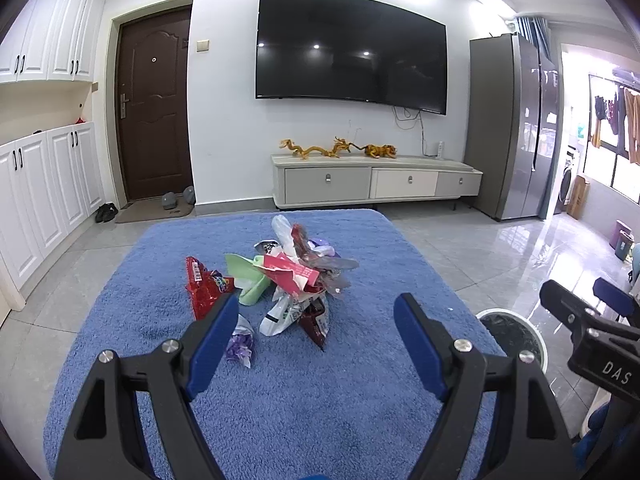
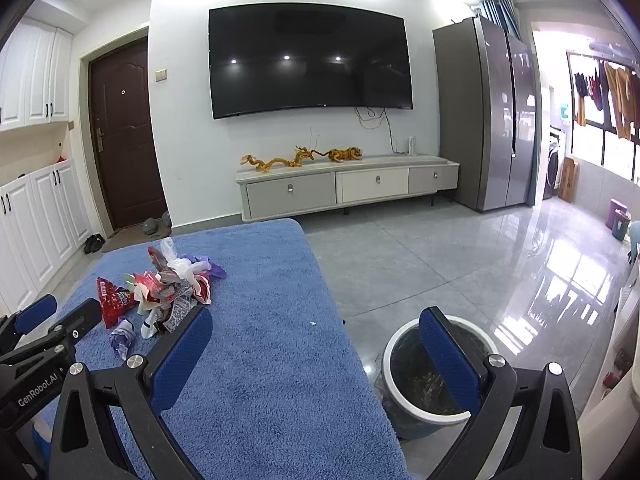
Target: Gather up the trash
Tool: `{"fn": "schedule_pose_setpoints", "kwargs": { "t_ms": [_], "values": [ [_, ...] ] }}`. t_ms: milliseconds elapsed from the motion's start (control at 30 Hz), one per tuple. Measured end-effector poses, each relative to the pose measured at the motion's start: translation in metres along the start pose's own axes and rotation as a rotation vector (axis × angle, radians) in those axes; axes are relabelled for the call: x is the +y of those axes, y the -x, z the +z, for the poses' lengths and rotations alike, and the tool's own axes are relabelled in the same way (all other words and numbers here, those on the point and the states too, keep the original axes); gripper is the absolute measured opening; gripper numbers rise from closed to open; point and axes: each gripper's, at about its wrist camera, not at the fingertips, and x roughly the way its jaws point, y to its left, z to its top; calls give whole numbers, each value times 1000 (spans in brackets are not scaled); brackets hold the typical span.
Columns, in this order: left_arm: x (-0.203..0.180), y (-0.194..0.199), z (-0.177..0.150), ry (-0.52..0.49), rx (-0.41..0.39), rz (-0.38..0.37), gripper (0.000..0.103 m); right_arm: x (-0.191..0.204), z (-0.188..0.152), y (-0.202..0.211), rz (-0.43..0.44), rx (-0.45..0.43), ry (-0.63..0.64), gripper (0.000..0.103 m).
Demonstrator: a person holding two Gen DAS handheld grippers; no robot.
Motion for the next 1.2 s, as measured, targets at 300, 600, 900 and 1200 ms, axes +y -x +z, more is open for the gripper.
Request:
{"fn": "schedule_pose_setpoints", "kwargs": {
  "t_ms": [300,600,900,1200],
  "values": [
    [3,-2,10,35,-13,10,79,-13,6,-2,-7,-23,-30,103],
    [16,-18,13,75,17,1,79,-23,15,-3,25,-95,-87,103],
    [30,-42,12,104,59,-8,79,-23,13,-42,61,-13,-85,103],
    [39,-68,14,127,103,-23,79,-16,18,-75,56,49,-67,103]
  ]
}}
